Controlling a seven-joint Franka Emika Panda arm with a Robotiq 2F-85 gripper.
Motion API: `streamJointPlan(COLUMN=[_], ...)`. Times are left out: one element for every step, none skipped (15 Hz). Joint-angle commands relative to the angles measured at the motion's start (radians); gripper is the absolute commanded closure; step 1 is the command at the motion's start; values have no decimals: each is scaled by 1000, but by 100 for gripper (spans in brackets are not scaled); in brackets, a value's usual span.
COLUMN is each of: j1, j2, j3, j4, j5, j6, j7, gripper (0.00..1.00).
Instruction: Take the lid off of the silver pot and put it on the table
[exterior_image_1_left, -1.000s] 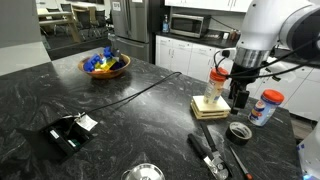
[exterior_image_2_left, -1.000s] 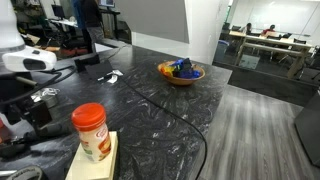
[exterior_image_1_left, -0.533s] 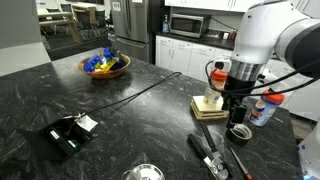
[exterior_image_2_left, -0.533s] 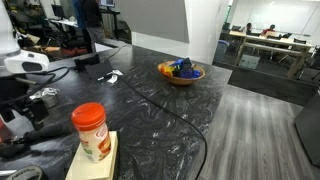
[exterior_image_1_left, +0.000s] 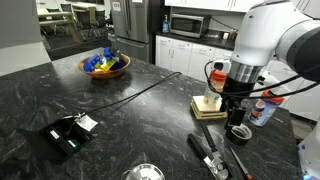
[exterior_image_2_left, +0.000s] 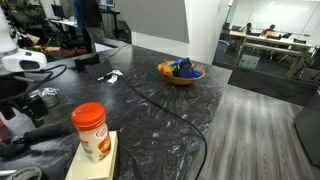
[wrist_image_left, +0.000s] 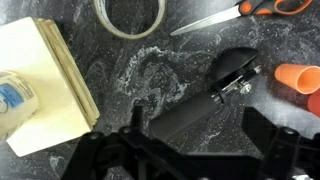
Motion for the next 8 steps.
streamJointPlan(j1=[33, 51, 65, 71, 74, 72, 71, 69], j2=[96, 140, 183, 231, 271, 316, 352, 394], j3=[71, 98, 122, 149, 167, 183, 192, 198], j4=[51, 76, 103, 137, 170, 212, 248, 290], j5=[-2, -14, -28, -62, -97, -145, -194, -249], j6=[101, 134, 161, 182, 195, 208, 213, 214], j7=[0, -11, -19, -19, -17, -12, -10, -8], gripper=[0, 0, 0, 0, 0, 0, 0, 0])
